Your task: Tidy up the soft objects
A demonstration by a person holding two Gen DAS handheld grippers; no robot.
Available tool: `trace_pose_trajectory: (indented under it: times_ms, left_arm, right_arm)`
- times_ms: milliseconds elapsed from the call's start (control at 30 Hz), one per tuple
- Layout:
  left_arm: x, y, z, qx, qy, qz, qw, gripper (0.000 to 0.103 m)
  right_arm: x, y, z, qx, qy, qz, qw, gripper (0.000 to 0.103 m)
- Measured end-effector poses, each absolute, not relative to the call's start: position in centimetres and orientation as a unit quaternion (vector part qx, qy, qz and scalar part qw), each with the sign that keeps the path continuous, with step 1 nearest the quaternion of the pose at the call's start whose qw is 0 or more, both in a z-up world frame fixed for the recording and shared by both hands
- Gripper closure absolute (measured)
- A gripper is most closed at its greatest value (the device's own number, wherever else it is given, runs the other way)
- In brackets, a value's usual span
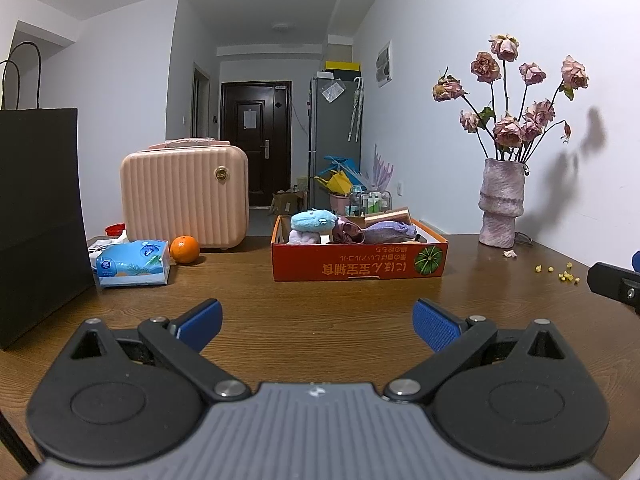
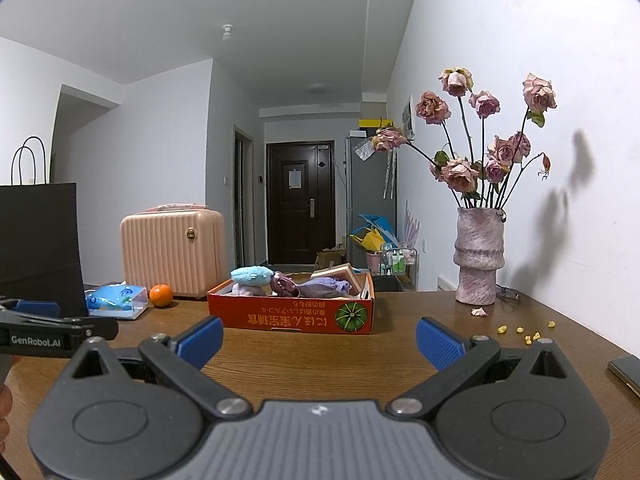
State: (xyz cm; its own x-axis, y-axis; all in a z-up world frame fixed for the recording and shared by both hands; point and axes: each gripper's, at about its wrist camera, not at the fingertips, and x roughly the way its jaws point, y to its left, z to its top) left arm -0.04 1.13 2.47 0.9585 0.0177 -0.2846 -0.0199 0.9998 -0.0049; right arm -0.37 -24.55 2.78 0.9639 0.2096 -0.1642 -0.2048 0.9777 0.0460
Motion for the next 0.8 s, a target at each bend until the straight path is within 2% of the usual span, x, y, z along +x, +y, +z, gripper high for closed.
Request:
trace_pose_trajectory:
  times_ms: [800]
  left_arm:
    - [-0.27, 1.29, 2.42, -0.005, 0.144, 0.009, 0.99, 0.0]
  right_arm:
    - [-0.44, -24.46, 2.95, 0.013, 0.086, 0.107, 0.99, 0.0]
